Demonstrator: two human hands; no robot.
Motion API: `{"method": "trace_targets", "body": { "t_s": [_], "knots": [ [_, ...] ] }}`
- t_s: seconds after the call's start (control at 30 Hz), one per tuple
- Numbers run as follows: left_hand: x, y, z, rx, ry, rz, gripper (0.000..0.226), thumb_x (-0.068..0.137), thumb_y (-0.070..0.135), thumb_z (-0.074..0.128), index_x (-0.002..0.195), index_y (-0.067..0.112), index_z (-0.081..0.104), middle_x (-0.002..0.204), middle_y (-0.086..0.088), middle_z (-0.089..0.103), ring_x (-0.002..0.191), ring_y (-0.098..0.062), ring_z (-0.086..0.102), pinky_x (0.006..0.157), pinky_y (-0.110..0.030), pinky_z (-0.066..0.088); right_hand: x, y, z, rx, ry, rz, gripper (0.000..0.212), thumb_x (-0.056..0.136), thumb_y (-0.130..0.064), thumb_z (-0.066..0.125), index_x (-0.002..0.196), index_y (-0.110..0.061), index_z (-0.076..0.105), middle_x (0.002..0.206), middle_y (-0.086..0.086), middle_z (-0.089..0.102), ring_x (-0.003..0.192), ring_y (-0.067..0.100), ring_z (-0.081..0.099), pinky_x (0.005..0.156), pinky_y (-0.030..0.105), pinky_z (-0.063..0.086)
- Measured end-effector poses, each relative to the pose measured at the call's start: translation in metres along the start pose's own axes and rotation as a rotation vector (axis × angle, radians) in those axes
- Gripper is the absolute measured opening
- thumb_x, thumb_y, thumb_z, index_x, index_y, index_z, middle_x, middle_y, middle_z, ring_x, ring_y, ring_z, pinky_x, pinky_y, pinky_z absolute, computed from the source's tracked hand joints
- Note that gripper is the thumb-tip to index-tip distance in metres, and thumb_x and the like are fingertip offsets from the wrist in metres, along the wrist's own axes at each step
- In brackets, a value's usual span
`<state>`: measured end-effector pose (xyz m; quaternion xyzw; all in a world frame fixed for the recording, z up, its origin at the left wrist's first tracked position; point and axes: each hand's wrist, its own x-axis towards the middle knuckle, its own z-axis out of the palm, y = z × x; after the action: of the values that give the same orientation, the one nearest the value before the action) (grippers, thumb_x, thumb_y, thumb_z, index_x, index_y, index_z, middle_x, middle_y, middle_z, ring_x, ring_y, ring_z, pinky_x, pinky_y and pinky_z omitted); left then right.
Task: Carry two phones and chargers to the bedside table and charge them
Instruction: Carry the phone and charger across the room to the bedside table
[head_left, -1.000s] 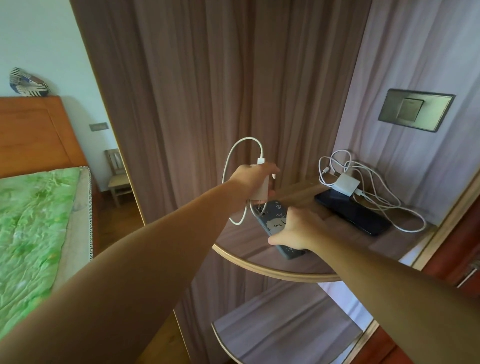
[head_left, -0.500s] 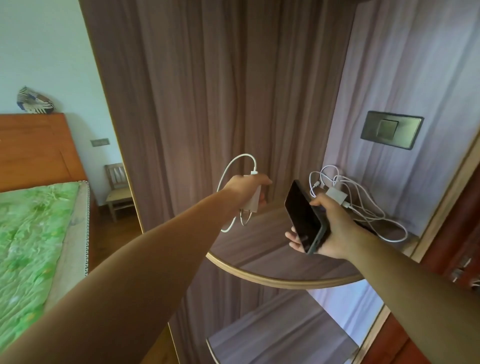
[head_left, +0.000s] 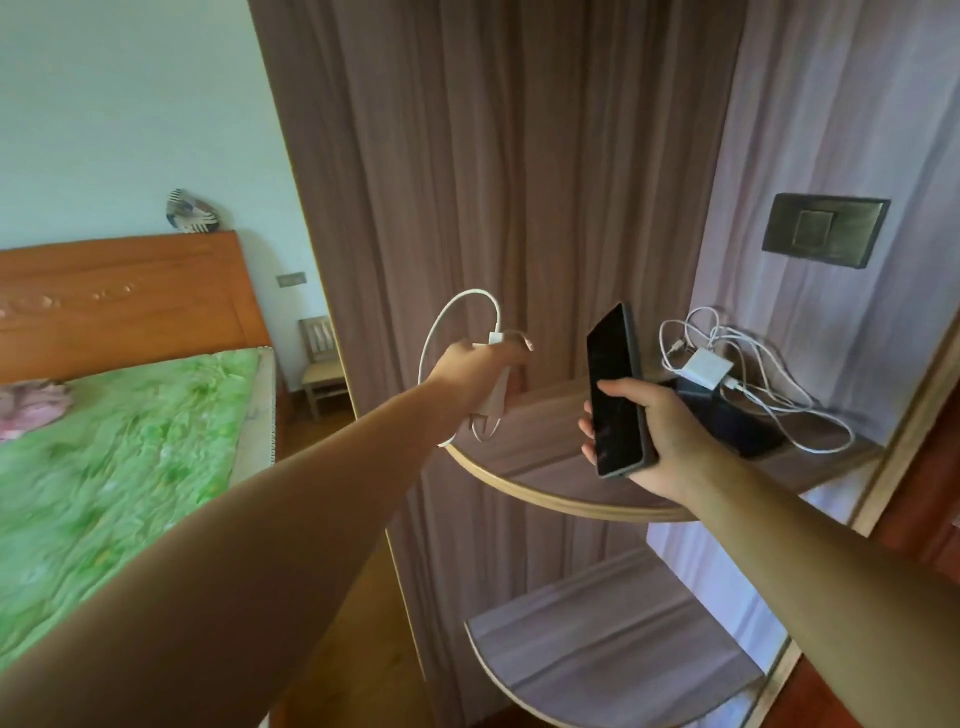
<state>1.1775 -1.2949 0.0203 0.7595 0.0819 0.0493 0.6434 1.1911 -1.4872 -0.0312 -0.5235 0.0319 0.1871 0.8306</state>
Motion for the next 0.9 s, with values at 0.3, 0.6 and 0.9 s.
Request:
{"method": "trace_targets", "body": {
  "t_s": [0.3,0.6,0.9],
  "knots": [
    [-0.064,-0.025,-0.095,0.065,0.115,-0.067,0.01,0.077,0.017,0.068,0.077,0.007,0.067,0.065,-0.007,0.066,0.051,-0.021,0.06,0.057,-0.03,0.05,-0.017,0.041,0.089,-0.549,-0.035,0.082,0.015,0.071,-0.024,0.062,0.077,-0.017,0.049,0.074,0.0,0.04,0.062,0.015,0.041,0.053,0.029,0.033],
    [-0.218,-0.078,-0.285,0.475,0.453,-0.127,0.017,0.068,0.022,0.063,0.075,0.007,0.059,0.071,-0.009,0.06,0.064,-0.026,0.059,0.058,-0.027,0.045,-0.082,0.153,0.232,-1.171,-0.168,-0.218,0.049,0.067,-0.019,0.065,0.114,-0.016,0.052,0.083,-0.001,0.057,0.064,0.013,0.054,0.042,0.02,0.04],
    [-0.451,-0.138,-0.464,1.048,0.739,-0.332,0.051,0.082,0.037,0.044,0.127,0.016,0.053,0.119,-0.015,0.052,0.101,-0.033,0.055,0.081,-0.037,0.05,-0.199,0.283,0.407,-1.652,-0.532,-0.384,0.071,0.061,-0.04,0.059,0.129,-0.031,0.043,0.105,0.003,0.057,0.091,0.028,0.06,0.083,0.042,0.053]
  ]
}}
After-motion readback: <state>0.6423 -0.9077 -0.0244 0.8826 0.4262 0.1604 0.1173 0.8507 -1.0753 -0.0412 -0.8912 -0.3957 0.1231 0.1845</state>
